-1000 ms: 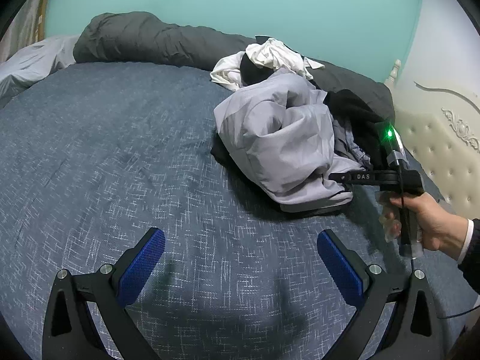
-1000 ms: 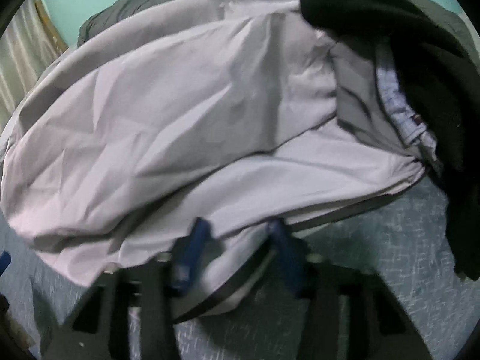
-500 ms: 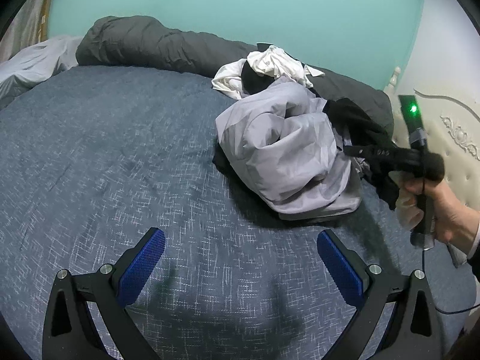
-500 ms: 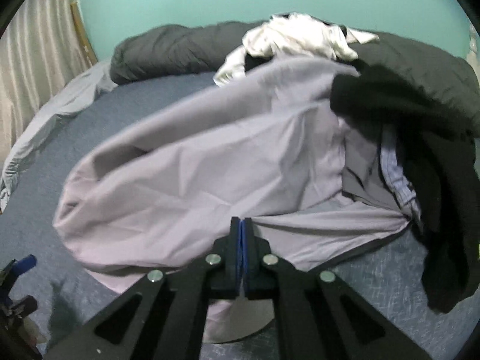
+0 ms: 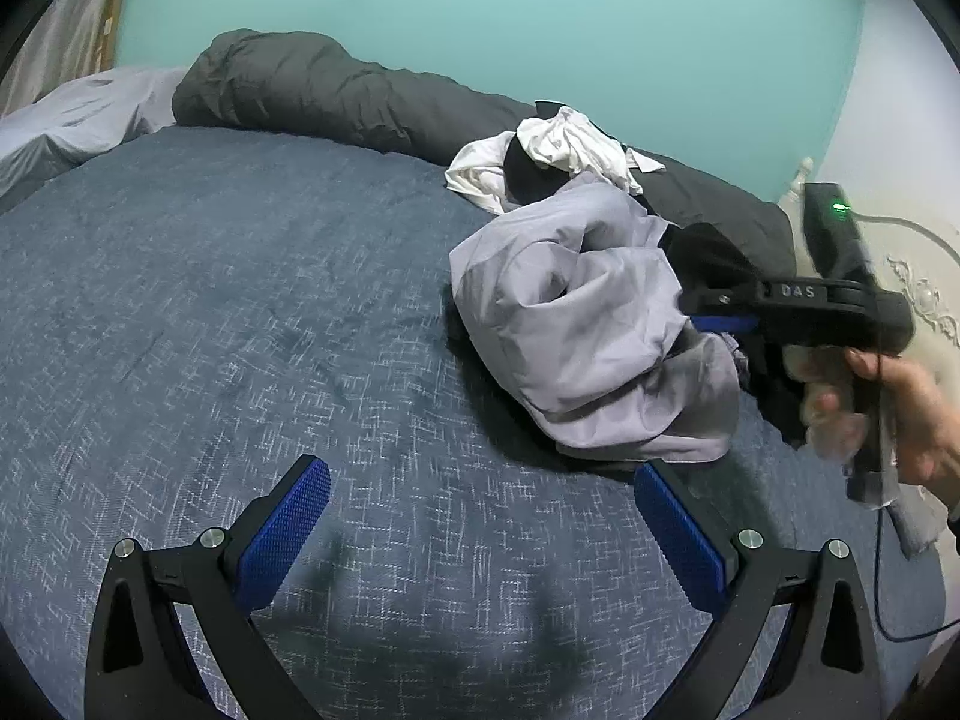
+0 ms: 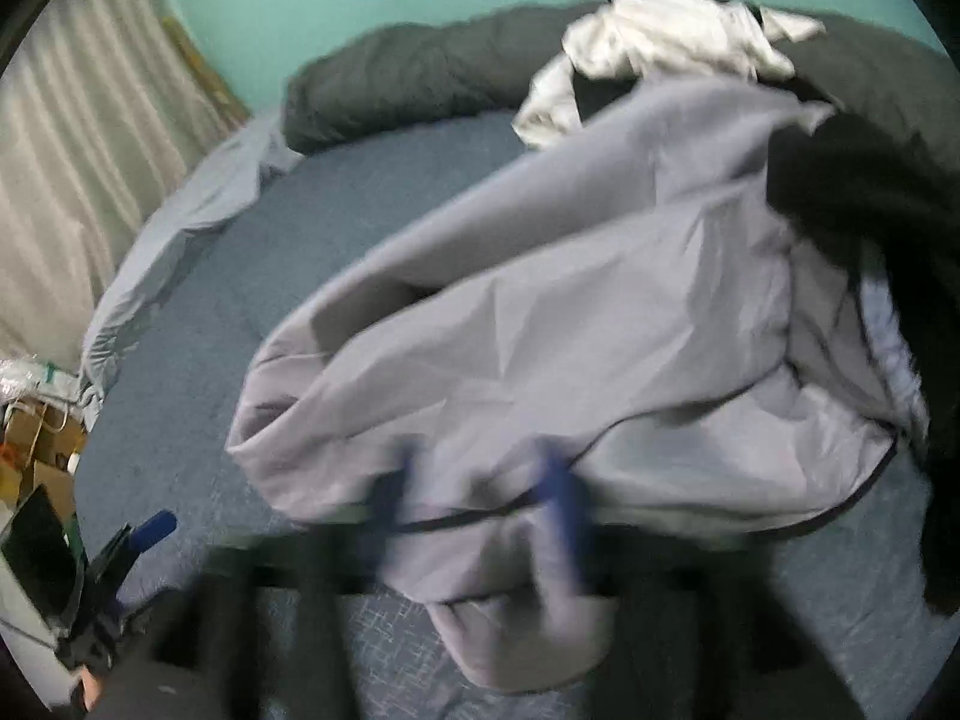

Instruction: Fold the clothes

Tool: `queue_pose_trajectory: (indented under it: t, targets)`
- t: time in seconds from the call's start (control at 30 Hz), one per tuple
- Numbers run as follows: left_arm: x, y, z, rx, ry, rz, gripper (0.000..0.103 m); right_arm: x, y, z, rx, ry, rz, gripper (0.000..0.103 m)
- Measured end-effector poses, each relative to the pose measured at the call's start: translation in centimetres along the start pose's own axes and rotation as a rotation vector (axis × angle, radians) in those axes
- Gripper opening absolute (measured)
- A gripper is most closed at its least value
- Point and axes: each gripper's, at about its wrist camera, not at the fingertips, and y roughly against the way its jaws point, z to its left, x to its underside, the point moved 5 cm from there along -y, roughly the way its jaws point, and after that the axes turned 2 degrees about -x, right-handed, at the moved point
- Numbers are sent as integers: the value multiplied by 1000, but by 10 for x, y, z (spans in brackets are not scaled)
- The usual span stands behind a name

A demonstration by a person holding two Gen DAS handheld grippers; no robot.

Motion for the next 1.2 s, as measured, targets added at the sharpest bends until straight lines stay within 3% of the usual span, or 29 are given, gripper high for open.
queue_pose_trajectory:
  t: [0.23, 0.37, 0.47, 0.57, 0.63, 0.73, 0.83, 0.93, 1.1, 1.2]
  targets:
    - [-1, 0, 6, -1, 7, -2, 103, 16, -44, -21, 104, -130, 137, 73]
    - [0, -2, 8, 0, 14, 3, 103, 27, -43, -52, 78, -310, 120, 73]
    - [0, -1, 8, 0, 12, 3, 103, 28, -49, -57, 23, -358, 121, 73]
    - [0, -2, 8, -2, 13, 3, 103, 19, -53, -47, -43, -331, 85, 66]
    - [0, -2, 9, -3, 14, 6, 103, 14, -53, -40, -52, -289, 68, 38]
    - [0, -2, 10, -3, 17, 5, 103, 4, -48, -29, -31, -208, 29, 9]
    - [-2, 0, 10, -1, 18, -1, 103, -2, -34, -19, -21, -147, -20, 2]
    - [-3, 2, 8, 3, 17, -4, 103, -7, -17, -8, -43, -88, -58, 1]
    - [-8, 10, 4, 10, 13, -23, 103, 1, 3, 24, -128, -12, -78, 1]
    - [-12, 16, 8, 7, 21, -38, 103, 3, 9, 62, -195, 47, -77, 1]
